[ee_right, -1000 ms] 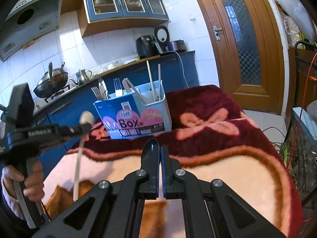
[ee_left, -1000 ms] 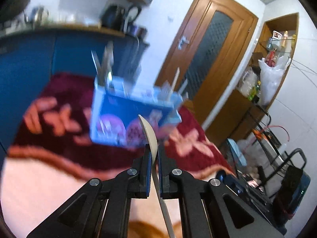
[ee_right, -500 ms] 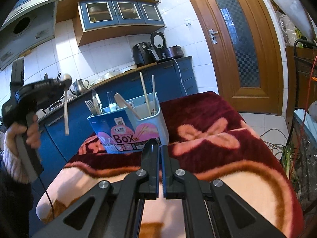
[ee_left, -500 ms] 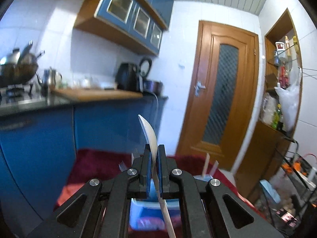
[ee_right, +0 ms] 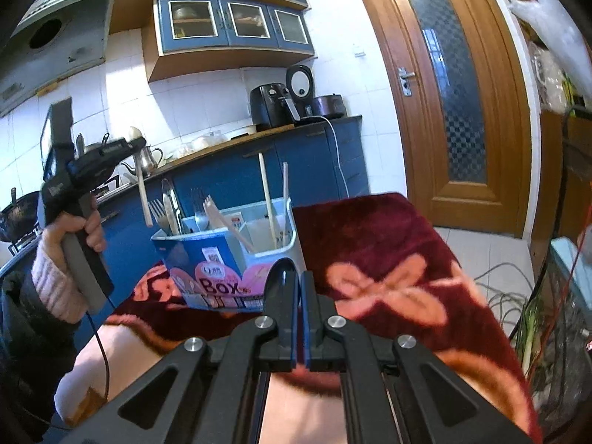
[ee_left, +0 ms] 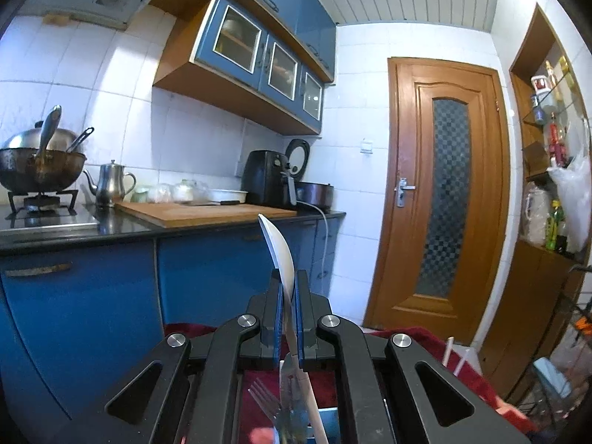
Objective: Organize utensils
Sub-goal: 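Lift and carry both spoons toward the blue holder with both tools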
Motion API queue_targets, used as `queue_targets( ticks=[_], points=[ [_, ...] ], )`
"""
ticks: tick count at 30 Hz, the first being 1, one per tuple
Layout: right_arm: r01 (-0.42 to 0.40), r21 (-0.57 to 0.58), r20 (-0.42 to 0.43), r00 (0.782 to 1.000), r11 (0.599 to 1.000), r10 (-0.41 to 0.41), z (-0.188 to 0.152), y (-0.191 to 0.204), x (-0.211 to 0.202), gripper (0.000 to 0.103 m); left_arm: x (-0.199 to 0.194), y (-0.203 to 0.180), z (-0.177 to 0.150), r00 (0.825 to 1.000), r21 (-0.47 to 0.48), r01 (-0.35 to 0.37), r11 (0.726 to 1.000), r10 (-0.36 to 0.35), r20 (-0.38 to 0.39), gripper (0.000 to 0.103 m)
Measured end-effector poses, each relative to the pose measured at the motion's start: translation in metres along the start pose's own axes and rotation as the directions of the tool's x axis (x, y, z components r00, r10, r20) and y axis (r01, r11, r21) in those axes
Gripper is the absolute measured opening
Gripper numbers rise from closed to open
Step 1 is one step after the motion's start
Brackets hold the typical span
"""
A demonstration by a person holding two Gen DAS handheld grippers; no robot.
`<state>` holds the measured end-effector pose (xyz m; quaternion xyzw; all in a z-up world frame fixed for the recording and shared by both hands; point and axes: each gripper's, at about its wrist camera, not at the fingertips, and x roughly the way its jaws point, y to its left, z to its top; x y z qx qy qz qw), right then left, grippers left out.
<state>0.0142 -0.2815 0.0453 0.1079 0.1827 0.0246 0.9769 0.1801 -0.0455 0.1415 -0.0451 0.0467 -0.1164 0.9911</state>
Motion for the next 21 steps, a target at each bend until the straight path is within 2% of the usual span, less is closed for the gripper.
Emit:
queue_targets(
  ticks=[6,17,21],
  points=[
    [0.027,-0.049,0.055,0.998,0.998,-0.024,0.026,0.008,0.013,0.003,0.009,-0.003,-0.018,0.999,0.036,-0.035,0.999,0.034,0.011,0.005],
    [0.03,-0.029,0.169,0.985,0.999,-0.024,0.074,-0.002,0.068,0.003,0.019,0.0,-0.039,0.999,0.04,-0.029,0.999,0.03,-0.02,0.005],
    [0.018,-0.042,0.205,0.979,0.999,-0.009,0.081,0.005,0.088,0.003,0.022,0.003,-0.041,0.999,0.03,-0.025,0.999,0.026,-0.028,0.005]
  ],
)
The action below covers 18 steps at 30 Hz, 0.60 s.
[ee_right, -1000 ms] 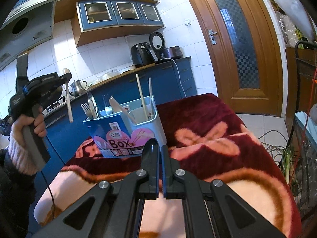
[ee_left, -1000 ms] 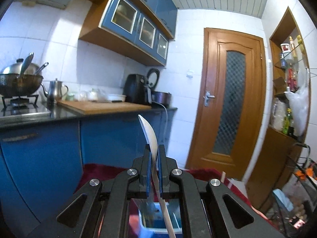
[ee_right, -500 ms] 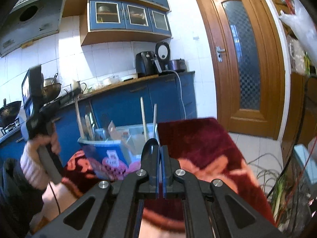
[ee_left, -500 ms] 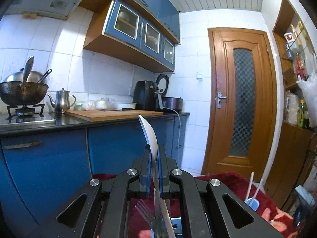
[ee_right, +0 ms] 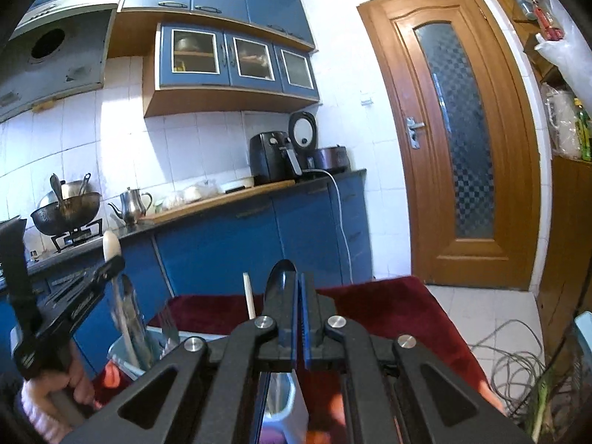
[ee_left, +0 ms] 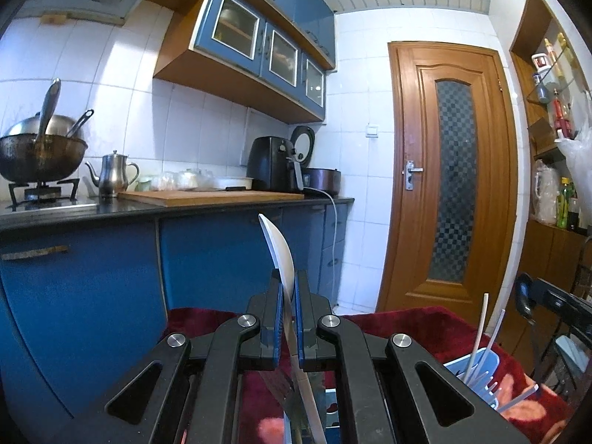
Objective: Organize utensils
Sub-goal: 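Lift and carry both spoons toward the blue holder with both tools, then lower both spoons into the holder and open both tools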
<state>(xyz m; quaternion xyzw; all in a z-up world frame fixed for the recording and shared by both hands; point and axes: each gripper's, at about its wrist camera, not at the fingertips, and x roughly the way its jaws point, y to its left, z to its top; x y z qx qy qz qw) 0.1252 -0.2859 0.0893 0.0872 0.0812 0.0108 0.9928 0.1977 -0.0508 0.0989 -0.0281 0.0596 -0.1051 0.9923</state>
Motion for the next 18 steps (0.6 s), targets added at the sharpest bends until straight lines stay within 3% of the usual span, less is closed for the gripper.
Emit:
queue_targets(
  ticks=[6,15,18],
  points=[
    [0.024,-0.084,0.07,0.997,0.996,-0.018,-0.007,0.019,0.023,0.003,0.0,-0.002,-0.003,1.0,0.007,0.01,1.0,-0.01,0.006,0.006],
    [0.024,-0.154,0.052,0.999,0.988,-0.016,-0.024,0.028,0.029,0.003,-0.003,-0.003,-0.005,0.999,0.008,0.035,0.999,-0.035,0.0,0.006],
    [0.022,-0.151,0.037,0.999,0.988,-0.017,-0.024,0.026,0.029,0.003,-0.005,-0.005,-0.006,0.999,0.014,0.04,0.999,-0.04,-0.008,0.013]
  ],
)
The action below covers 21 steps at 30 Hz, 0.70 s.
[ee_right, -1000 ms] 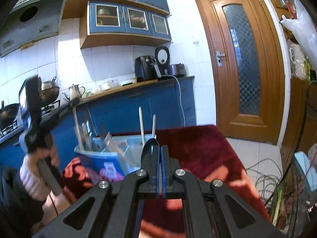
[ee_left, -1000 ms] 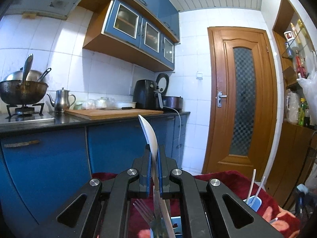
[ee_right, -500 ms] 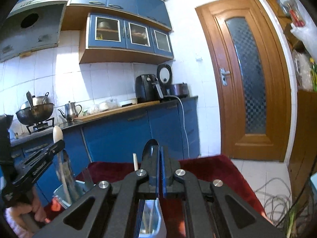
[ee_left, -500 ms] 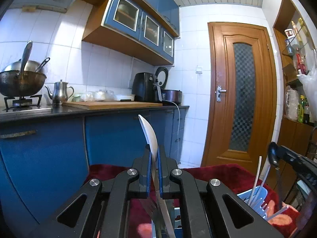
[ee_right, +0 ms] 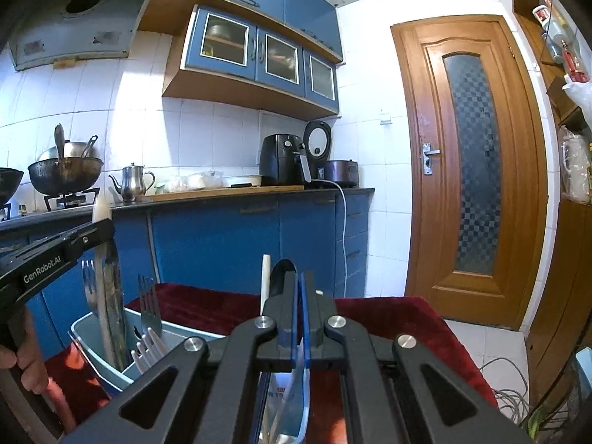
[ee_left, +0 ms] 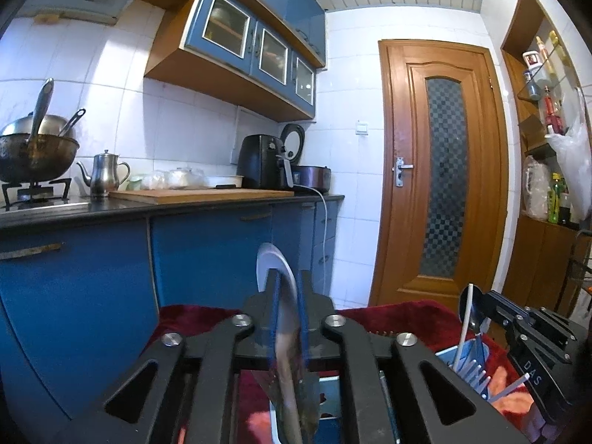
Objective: Organize utensils
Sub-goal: 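Lower both spoons into the holder and open both tools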
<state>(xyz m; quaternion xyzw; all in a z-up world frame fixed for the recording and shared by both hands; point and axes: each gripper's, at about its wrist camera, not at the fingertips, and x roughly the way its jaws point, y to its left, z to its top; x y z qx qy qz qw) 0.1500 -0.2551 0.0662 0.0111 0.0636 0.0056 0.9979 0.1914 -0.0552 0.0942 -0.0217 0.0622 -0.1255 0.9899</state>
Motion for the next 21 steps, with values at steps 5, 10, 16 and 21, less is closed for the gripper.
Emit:
queue_targets(
  ticks=[5,10,16,21],
  points=[
    [-0.011,0.015,-0.016,1.0,1.0,0.011,-0.001,-0.002,-0.002,0.003,-0.005,-0.002,0.0,1.0,-0.007,0.012,1.0,-0.012,-0.013,0.017],
    [-0.023,0.037,-0.036,0.999,0.999,0.025,-0.002,-0.007,-0.007,0.005,-0.01,-0.001,0.0,0.999,-0.018,0.022,1.0,-0.023,-0.022,0.027],
    [-0.018,0.053,-0.028,0.999,0.998,0.02,0.001,-0.008,-0.015,0.007,-0.022,-0.003,0.005,0.999,-0.021,0.032,0.999,-0.033,-0.02,0.028],
    [-0.023,0.084,-0.037,0.999,0.996,0.026,0.003,-0.012,-0.024,0.012,-0.034,-0.004,0.009,0.999,-0.021,0.046,0.999,-0.046,-0.026,0.028]
  ],
)
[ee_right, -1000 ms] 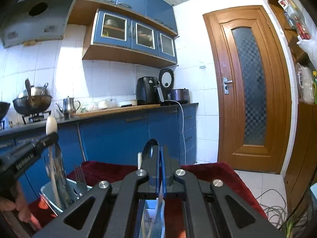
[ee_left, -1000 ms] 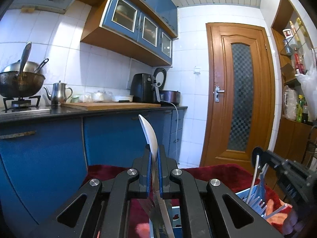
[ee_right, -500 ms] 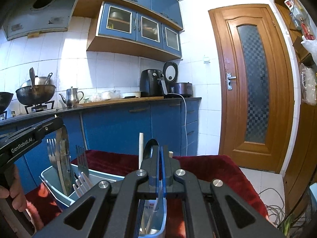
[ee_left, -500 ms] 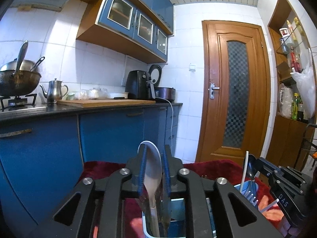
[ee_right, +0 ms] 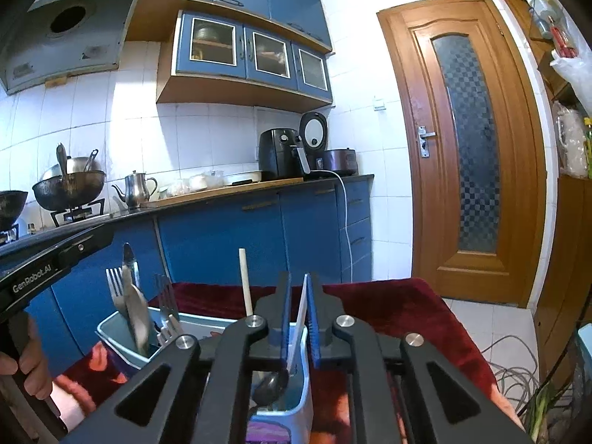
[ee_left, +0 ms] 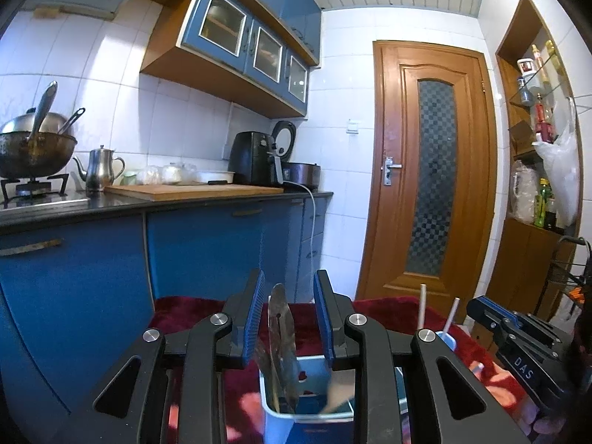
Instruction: Organize utensils
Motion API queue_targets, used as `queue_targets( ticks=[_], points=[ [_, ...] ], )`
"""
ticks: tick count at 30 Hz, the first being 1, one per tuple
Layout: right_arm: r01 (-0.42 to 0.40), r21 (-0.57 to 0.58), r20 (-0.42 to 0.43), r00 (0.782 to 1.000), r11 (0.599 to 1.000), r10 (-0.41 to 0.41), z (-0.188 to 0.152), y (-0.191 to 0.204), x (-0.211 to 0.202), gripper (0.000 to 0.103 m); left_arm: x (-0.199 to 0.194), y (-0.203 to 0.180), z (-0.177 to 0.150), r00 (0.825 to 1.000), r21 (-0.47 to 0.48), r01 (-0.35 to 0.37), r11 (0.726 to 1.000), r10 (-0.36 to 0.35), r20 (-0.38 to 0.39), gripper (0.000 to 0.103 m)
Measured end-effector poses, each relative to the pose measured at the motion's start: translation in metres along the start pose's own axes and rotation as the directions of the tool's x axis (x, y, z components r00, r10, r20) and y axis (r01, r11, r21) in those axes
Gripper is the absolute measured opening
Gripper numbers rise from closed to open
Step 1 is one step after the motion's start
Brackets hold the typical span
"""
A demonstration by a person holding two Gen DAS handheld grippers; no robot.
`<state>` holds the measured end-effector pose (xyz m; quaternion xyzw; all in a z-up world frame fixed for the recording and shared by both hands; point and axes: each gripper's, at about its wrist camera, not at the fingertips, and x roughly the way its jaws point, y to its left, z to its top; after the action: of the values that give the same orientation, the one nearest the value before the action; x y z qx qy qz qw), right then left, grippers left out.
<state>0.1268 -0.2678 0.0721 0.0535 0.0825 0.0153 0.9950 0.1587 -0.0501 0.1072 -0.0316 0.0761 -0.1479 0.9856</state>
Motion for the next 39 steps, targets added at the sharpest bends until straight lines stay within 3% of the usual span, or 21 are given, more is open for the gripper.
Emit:
queue_targets(
  ticks=[14,23,30,34,39],
  points=[
    [-0.025,0.068,-0.017,0.999,0.997,0.027,0.004,-0.004,-0.051,0.02,-0.051,0.002,0.002,0.999,-0.024,0.022,0.999,-0.023,-0.033,0.028],
    [-0.075,0.095,-0.021,0.997,0.993,0.077,0.005,0.014,-0.101,0.026,-0.096,-0.001,0.001,0.997,-0.005,0.017,1.0,-0.017,-0.076,0.029],
    [-0.105,0.08,-0.038,0.993,0.991,0.109,-0.003,0.031,-0.135,0.047,-0.13,-0.008,-0.016,0.993,0.012,0.011,1.0,-0.01,-0.118,0.056],
    [-0.106,0.086,-0.046,0.993,0.991,0.11,-0.013,0.035,-0.152,0.065,-0.144,-0.009,-0.028,0.99,0.018,-0.006,1.0,0.008,-0.14,0.074],
    [-0.086,0.114,-0.07,0.993,0.99,0.094,-0.03,0.03,-0.163,0.082,-0.156,-0.013,-0.045,0.986,0.044,-0.052,0.998,0.058,-0.155,0.08]
  ],
)
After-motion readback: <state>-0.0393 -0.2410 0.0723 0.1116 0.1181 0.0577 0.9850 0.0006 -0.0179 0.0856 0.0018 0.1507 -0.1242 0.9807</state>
